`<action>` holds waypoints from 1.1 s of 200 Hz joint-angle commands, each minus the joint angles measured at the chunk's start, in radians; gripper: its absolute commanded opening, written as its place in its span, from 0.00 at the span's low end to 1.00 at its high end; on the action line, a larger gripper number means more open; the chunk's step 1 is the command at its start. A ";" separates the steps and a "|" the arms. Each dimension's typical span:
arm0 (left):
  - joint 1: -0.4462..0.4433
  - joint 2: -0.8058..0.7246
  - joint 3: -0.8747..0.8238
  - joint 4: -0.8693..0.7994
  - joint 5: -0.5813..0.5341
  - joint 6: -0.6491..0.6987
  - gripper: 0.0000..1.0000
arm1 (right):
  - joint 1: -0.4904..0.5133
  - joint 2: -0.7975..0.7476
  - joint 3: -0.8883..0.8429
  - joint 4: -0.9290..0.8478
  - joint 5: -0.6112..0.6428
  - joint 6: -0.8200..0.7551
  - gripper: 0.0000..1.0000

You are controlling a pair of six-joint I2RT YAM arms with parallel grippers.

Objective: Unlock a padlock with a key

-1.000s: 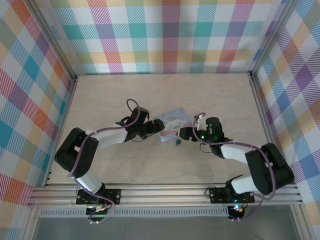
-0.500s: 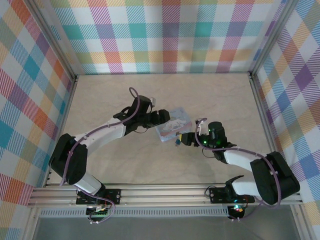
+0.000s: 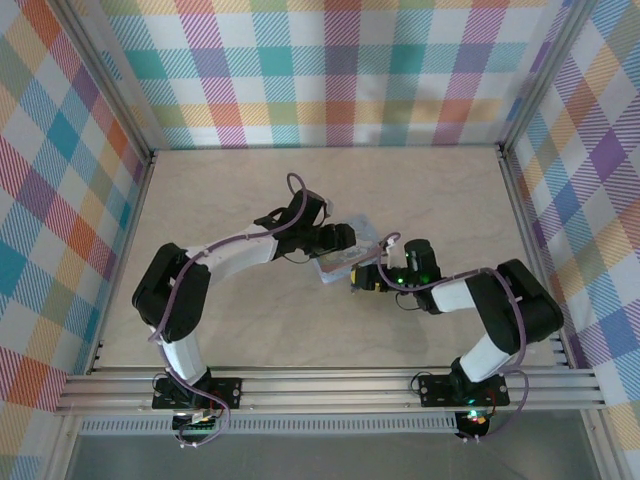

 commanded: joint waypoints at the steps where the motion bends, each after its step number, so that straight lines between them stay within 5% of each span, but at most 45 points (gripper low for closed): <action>1: -0.013 0.013 0.037 -0.025 0.015 0.026 0.69 | 0.001 0.041 0.026 0.098 -0.054 0.017 0.60; 109: -0.013 0.039 0.032 -0.032 0.007 0.025 0.69 | 0.004 0.158 0.032 0.231 -0.135 0.054 0.52; 220: -0.014 0.038 0.033 -0.041 -0.003 0.027 0.69 | 0.004 0.087 0.009 0.187 -0.143 -0.004 0.45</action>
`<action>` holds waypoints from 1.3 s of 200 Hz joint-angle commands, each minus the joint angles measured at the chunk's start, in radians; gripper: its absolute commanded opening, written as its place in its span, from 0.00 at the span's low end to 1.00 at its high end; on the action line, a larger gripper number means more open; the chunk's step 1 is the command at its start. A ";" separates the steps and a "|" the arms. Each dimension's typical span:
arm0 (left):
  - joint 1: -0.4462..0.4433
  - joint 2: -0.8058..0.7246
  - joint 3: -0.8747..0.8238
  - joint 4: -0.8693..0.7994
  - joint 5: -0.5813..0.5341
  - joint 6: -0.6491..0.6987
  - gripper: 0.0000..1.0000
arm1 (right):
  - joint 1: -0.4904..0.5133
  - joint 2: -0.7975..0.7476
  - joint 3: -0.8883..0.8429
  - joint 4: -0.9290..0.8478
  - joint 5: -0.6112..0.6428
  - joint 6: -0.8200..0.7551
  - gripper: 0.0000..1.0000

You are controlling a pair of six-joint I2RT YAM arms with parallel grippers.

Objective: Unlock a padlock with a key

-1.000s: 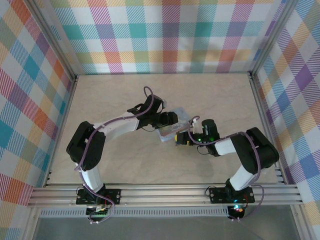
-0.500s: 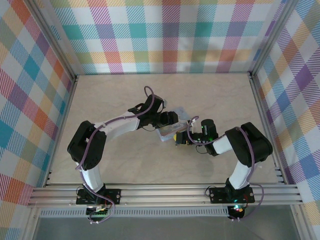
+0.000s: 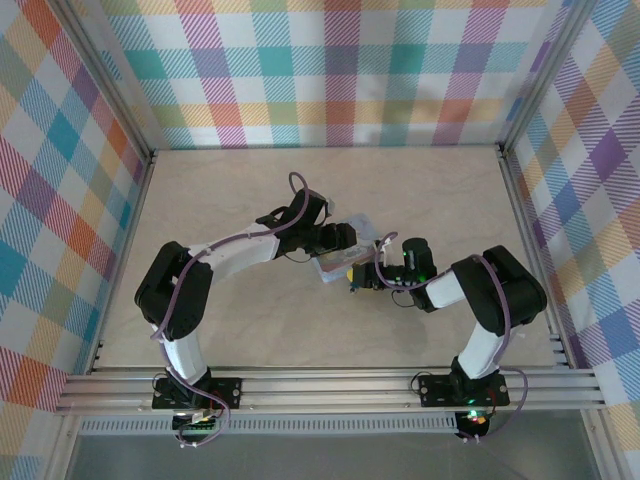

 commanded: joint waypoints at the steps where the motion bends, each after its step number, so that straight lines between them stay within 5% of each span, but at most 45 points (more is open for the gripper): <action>1: -0.013 0.024 0.018 -0.040 0.002 0.013 0.69 | 0.004 -0.030 -0.009 0.017 -0.041 -0.036 0.45; 260: -0.012 0.015 -0.012 -0.055 -0.027 0.021 0.69 | -0.011 -0.128 -0.025 -0.193 0.095 -0.103 0.11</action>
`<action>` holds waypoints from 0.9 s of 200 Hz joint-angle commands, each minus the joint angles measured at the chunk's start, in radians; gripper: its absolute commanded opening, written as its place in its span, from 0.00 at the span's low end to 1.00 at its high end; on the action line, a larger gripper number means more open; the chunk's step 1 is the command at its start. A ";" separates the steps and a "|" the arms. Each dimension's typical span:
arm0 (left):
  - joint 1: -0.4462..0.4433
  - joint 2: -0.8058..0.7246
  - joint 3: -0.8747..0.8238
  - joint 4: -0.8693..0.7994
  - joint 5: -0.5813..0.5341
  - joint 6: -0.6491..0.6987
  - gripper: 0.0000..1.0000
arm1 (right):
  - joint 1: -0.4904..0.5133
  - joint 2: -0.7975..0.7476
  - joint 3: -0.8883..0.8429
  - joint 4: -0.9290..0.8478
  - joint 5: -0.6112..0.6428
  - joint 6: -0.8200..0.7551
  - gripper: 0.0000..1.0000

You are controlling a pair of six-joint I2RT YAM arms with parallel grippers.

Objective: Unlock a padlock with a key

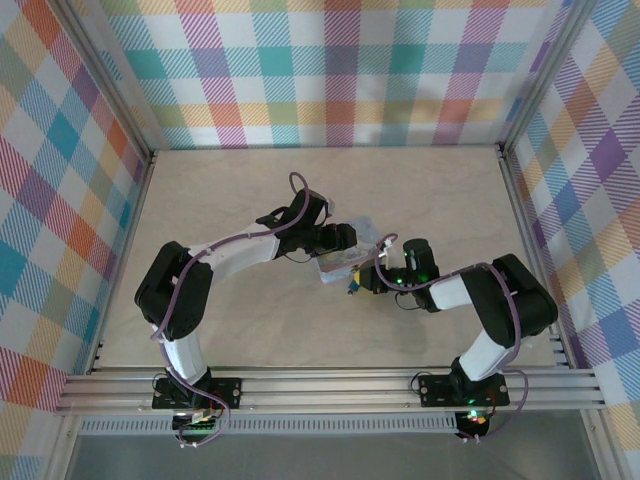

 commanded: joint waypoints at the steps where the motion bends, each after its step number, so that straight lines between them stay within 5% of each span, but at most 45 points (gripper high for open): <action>1: -0.010 0.015 -0.012 -0.054 -0.026 0.017 0.69 | -0.010 -0.037 -0.017 -0.010 0.021 -0.019 0.10; 180: -0.022 -0.032 -0.130 0.018 -0.007 -0.033 0.70 | -0.022 -0.065 -0.049 0.096 0.141 0.281 0.03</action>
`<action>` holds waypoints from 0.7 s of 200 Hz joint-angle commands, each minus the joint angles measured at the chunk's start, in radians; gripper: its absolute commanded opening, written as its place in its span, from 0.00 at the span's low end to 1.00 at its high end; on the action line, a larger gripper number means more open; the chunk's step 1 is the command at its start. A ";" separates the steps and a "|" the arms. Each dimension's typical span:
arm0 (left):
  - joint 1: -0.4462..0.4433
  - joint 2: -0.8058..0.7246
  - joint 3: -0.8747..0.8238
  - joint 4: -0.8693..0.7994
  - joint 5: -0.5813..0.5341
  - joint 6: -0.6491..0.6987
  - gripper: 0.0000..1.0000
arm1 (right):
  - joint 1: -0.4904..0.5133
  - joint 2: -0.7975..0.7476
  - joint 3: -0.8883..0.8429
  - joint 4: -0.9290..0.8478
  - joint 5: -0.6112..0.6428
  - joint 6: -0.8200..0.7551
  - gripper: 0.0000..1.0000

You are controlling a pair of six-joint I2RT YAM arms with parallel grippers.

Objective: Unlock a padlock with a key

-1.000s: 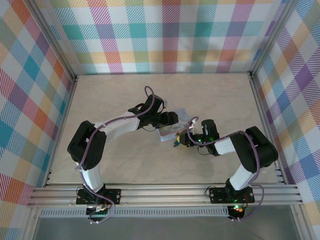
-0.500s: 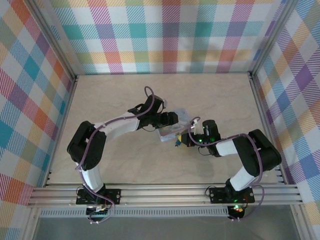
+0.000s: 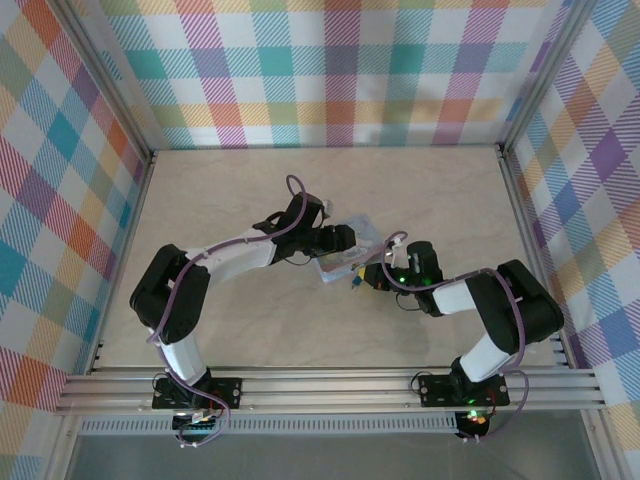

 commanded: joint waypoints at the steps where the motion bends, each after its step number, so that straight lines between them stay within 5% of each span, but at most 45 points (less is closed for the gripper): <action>1: -0.022 0.001 -0.053 -0.083 -0.005 -0.030 0.70 | -0.011 -0.027 -0.009 0.045 0.037 0.066 0.03; 140: -0.023 -0.023 -0.065 -0.121 -0.051 -0.022 0.74 | -0.030 -0.123 -0.008 -0.076 0.153 0.088 0.02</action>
